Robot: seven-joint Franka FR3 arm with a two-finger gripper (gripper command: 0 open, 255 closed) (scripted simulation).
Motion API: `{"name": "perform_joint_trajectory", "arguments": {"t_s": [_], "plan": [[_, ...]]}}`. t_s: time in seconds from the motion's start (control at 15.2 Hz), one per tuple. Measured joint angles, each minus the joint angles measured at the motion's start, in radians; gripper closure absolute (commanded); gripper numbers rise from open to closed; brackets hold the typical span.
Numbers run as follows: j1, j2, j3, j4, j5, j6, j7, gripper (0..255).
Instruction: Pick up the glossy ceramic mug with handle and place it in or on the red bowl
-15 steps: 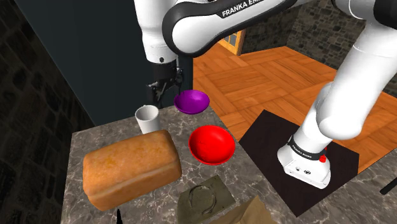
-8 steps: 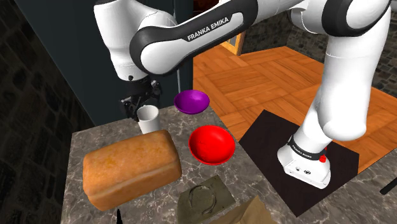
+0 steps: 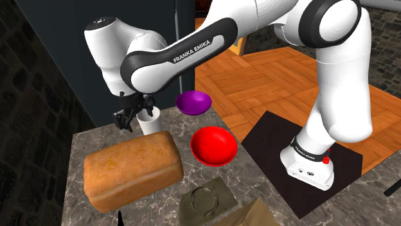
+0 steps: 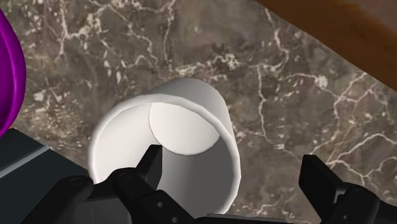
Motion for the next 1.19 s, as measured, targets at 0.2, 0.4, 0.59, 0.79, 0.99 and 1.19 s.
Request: {"name": "perform_joint_trajectory", "arguments": {"t_s": [0.2,0.4,0.59,0.79,0.99,1.19], "plan": [[-0.002,0.005,-0.003,-0.024,-0.005,0.029,0.004,0],[-0.002,0.007,-0.003,-0.027,-0.006,0.033,0.005,0],[-0.002,0.007,-0.003,-0.027,-0.006,0.033,0.005,0],[-0.002,0.007,-0.003,-0.027,-0.006,0.033,0.005,255],[-0.002,0.007,-0.003,-0.027,-0.006,0.033,0.005,255],[-0.002,0.007,-0.003,-0.027,-0.006,0.033,0.005,255]]}}
